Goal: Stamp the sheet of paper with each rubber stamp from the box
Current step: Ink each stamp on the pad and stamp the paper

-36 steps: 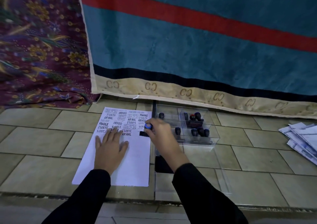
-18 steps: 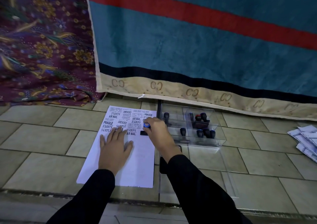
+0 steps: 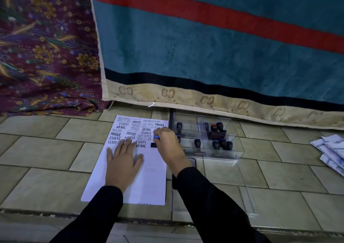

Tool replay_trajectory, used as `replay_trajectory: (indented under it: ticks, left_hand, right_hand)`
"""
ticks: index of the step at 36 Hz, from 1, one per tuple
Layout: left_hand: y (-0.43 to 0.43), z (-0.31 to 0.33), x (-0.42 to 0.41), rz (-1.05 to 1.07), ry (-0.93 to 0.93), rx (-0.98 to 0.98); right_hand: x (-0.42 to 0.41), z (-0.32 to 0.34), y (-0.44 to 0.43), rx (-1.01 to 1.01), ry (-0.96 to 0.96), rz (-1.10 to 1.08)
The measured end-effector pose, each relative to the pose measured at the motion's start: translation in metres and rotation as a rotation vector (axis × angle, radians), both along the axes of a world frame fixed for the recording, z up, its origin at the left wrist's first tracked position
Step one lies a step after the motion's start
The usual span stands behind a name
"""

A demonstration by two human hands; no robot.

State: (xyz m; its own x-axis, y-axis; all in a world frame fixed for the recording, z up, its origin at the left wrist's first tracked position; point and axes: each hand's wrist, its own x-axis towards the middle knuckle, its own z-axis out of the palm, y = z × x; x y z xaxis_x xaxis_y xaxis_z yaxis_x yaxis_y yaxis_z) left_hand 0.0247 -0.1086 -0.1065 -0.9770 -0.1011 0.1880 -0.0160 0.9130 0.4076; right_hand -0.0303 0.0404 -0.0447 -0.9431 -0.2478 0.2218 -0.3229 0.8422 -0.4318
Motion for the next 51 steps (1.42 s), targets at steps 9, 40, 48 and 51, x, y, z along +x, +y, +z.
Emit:
replay_trajectory:
  ticks: [9, 40, 48, 51]
  left_hand:
    - [0.000, 0.000, -0.001, 0.007, 0.004, -0.007]
    - [-0.001, -0.002, -0.001, 0.005, 0.011, -0.026]
    - [0.000, -0.001, 0.000, 0.007, 0.016, -0.003]
    - [-0.001, -0.001, 0.000, 0.005, 0.020, -0.004]
  right_hand:
    - [0.008, -0.007, 0.004, 0.015, 0.011, 0.026]
    - [-0.079, 0.035, 0.111, -0.238, 0.033, -0.425]
    - [-0.081, 0.022, 0.105, -0.027, -0.088, -0.353]
    - [-0.082, 0.020, 0.102, -0.008, -0.153, -0.366]
